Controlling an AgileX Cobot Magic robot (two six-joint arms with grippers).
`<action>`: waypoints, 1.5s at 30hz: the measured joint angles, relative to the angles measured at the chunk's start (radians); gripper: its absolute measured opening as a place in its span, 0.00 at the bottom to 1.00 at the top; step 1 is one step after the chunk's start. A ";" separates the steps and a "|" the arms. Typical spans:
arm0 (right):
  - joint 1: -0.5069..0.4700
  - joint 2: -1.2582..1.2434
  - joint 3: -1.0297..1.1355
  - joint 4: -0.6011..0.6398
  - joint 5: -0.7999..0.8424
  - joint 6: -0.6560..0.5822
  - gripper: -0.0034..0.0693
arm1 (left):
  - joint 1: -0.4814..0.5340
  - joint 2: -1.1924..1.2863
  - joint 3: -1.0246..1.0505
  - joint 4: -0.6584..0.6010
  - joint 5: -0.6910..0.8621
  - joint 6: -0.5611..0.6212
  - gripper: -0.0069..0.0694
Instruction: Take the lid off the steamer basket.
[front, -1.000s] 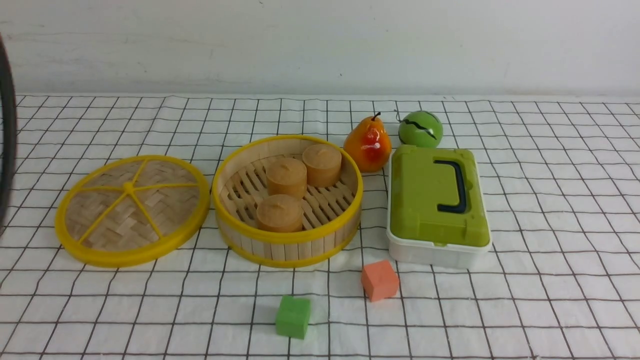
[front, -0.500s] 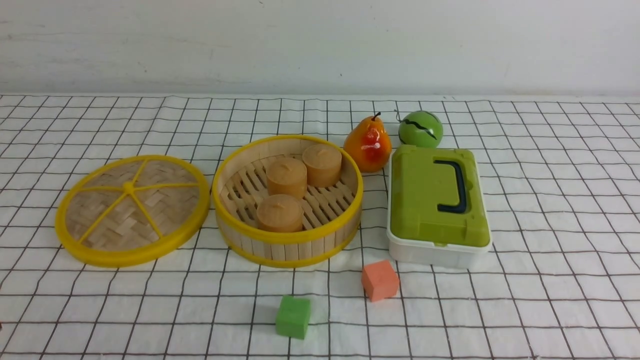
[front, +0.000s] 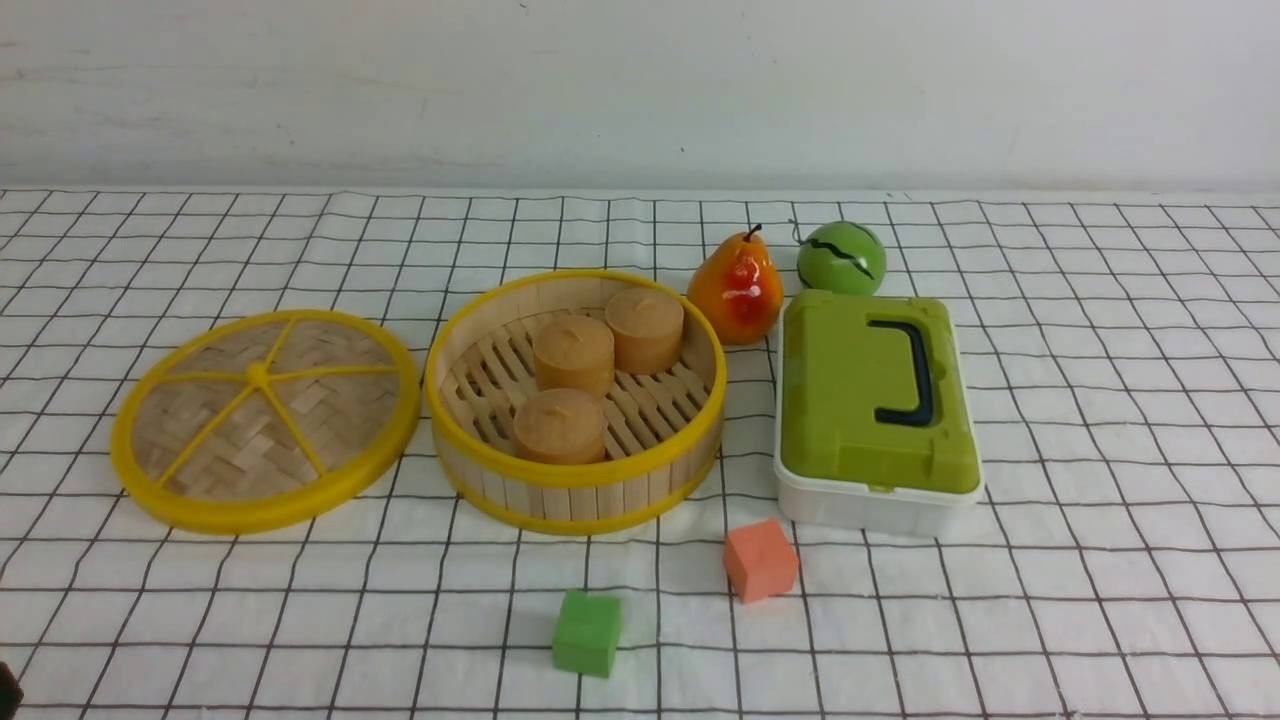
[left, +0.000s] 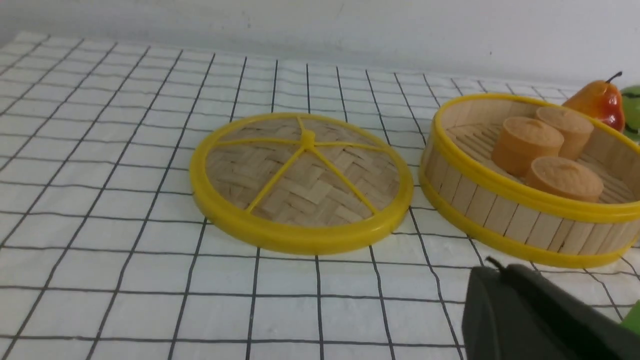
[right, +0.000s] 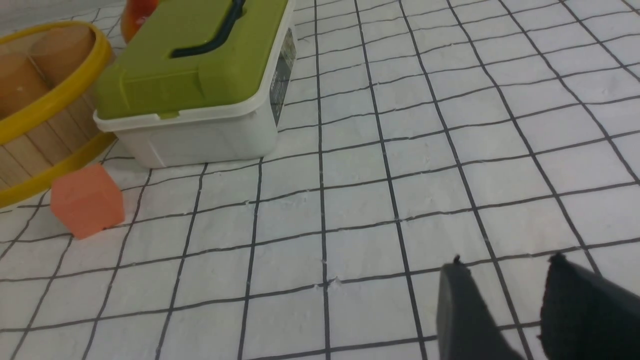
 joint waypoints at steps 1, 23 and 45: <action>0.000 0.000 0.000 0.000 0.000 0.000 0.38 | 0.000 -0.041 0.031 0.001 0.012 0.000 0.07; 0.000 0.000 0.000 0.000 0.000 0.000 0.38 | 0.008 -0.057 0.045 -0.083 0.217 0.096 0.07; 0.000 0.000 0.000 0.000 0.000 0.000 0.38 | 0.008 -0.057 0.045 -0.084 0.217 0.098 0.08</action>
